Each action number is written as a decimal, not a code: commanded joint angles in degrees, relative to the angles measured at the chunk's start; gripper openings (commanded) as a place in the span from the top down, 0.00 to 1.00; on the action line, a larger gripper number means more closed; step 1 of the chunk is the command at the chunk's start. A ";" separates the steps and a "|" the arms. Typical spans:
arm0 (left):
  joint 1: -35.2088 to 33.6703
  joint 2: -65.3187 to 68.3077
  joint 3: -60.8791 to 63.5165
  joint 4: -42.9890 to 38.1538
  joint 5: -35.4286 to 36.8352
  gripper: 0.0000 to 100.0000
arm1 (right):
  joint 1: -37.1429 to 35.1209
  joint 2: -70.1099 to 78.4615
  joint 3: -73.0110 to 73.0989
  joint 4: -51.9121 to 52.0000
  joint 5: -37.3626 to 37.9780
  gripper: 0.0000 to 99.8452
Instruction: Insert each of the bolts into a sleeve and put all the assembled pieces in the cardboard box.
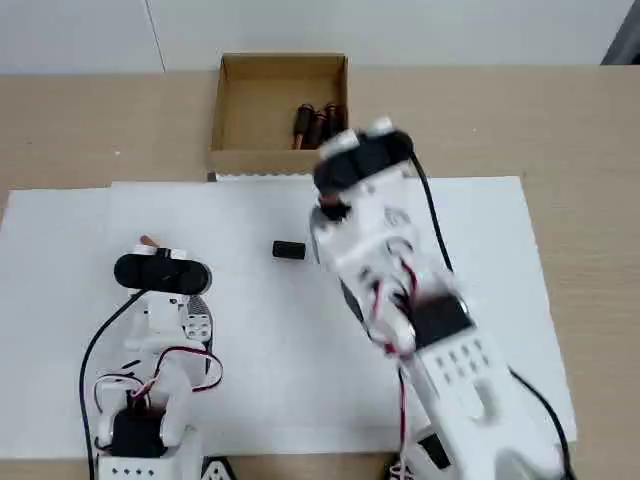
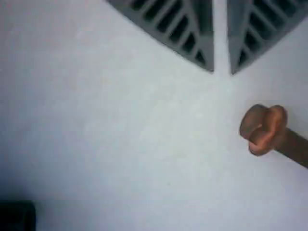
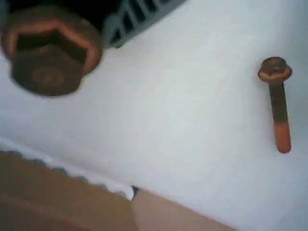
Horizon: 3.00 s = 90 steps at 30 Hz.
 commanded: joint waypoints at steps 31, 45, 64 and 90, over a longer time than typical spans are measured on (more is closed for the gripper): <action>-0.44 -0.53 1.19 -2.99 -0.53 0.99 | 5.23 79.60 -69.80 -29.76 27.52 1.00; -0.44 -0.53 1.19 -2.99 -0.53 0.99 | 2.51 81.71 -71.91 -24.40 29.36 0.88; -0.44 -0.53 1.19 -2.99 -0.53 0.99 | 2.51 69.23 -72.00 -0.75 29.10 1.00; -0.44 -0.53 1.19 -2.99 -0.53 0.99 | -1.01 60.35 -71.91 47.52 43.16 1.00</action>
